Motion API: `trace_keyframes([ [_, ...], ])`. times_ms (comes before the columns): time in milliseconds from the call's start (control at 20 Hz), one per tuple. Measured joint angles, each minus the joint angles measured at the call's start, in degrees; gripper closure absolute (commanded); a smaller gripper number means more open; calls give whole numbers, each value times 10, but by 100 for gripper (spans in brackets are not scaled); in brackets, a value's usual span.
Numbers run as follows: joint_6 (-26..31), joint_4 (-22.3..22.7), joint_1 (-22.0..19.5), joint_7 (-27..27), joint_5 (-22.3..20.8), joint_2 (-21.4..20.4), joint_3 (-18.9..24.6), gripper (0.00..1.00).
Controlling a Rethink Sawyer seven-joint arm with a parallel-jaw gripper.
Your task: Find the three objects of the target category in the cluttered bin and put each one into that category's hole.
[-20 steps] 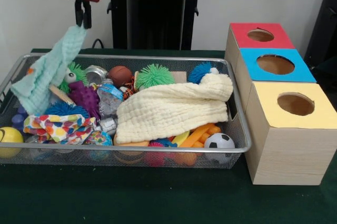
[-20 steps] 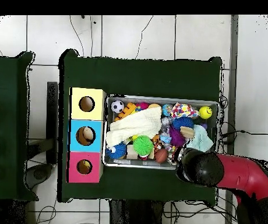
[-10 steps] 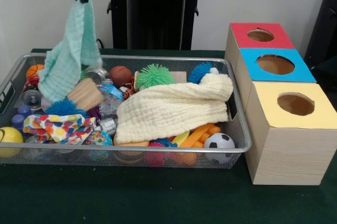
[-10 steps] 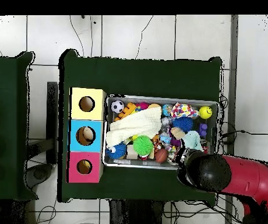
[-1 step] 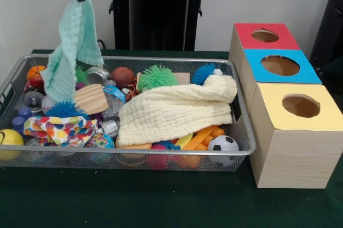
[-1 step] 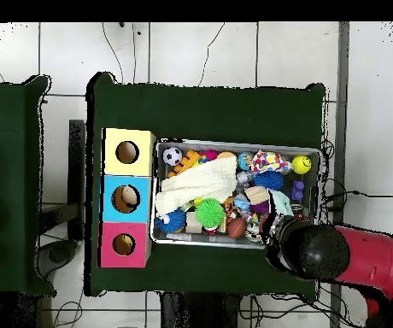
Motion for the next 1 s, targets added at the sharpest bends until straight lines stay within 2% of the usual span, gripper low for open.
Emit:
trace_keyframes([
  [250, -39, 0, -17, 0, -10, 28, 18, 100],
  [500, -122, -3, -22, 0, -49, 74, 32, 100],
  [850, -204, -9, -24, 0, -102, 137, 35, 100],
  [900, -213, -9, -24, 0, -118, 153, 35, 0],
  [1000, -213, -10, -24, 0, -122, 156, 35, 0],
])
